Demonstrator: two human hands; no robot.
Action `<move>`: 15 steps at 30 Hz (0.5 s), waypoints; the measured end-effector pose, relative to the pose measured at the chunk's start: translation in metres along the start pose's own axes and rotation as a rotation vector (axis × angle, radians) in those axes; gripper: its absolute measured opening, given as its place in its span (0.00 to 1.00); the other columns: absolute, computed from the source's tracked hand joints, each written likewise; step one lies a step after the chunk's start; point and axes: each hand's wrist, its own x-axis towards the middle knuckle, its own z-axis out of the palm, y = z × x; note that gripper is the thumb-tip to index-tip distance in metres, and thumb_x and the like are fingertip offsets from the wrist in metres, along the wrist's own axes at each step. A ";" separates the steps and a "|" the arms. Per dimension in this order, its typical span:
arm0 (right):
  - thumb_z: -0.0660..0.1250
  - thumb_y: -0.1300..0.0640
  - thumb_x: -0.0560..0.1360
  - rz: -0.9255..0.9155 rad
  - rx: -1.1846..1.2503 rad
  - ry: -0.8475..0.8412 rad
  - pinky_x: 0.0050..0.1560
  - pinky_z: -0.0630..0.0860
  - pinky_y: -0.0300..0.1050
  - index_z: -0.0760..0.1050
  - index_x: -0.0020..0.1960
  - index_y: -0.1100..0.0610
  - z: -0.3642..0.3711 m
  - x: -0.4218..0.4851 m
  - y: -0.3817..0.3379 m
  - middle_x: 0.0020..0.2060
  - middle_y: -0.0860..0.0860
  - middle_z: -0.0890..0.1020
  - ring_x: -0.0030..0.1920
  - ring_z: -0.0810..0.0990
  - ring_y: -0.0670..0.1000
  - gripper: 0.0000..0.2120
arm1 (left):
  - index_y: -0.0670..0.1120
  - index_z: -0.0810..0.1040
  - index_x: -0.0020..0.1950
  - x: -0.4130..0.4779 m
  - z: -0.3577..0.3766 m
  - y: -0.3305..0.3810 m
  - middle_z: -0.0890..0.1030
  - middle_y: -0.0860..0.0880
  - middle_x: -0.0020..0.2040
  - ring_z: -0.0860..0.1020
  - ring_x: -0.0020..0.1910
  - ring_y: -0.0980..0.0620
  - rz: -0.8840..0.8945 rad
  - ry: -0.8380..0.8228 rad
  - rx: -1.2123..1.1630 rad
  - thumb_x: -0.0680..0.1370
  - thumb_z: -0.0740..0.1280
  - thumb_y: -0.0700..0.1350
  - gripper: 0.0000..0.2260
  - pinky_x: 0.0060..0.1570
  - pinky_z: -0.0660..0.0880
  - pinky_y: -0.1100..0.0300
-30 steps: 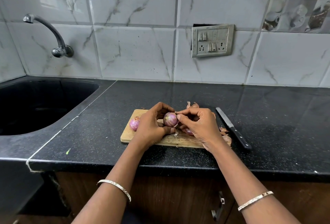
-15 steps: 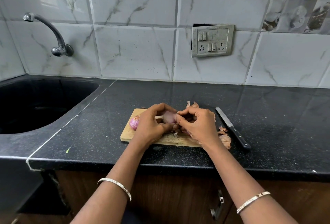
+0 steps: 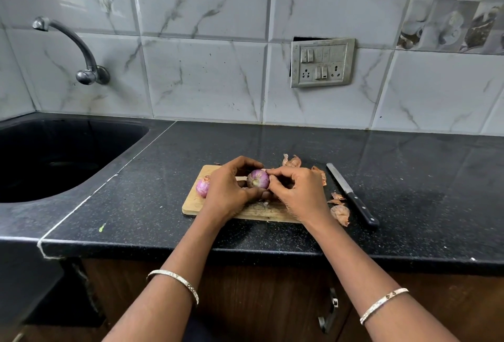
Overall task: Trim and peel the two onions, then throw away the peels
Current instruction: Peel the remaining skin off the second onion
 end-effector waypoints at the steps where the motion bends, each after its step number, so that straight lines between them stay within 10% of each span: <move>1: 0.74 0.62 0.73 0.006 -0.003 -0.002 0.40 0.71 0.24 0.88 0.49 0.55 0.000 0.000 0.000 0.39 0.47 0.88 0.40 0.82 0.39 0.07 | 0.47 0.82 0.55 0.000 0.000 0.001 0.85 0.52 0.51 0.83 0.54 0.56 0.002 0.001 0.008 0.62 0.85 0.41 0.24 0.53 0.83 0.56; 8: 0.71 0.62 0.73 0.044 -0.004 0.018 0.42 0.81 0.39 0.86 0.47 0.55 -0.002 -0.001 -0.003 0.37 0.44 0.85 0.38 0.83 0.42 0.07 | 0.48 0.80 0.53 -0.002 0.000 0.003 0.84 0.53 0.51 0.82 0.51 0.57 0.022 0.036 0.067 0.62 0.85 0.42 0.24 0.47 0.82 0.61; 15: 0.77 0.52 0.72 -0.037 0.001 -0.030 0.42 0.78 0.33 0.85 0.48 0.54 -0.003 -0.002 -0.007 0.40 0.44 0.85 0.41 0.83 0.40 0.08 | 0.46 0.77 0.53 -0.001 0.001 -0.001 0.83 0.51 0.49 0.83 0.50 0.50 0.023 0.059 0.050 0.67 0.81 0.39 0.19 0.47 0.84 0.50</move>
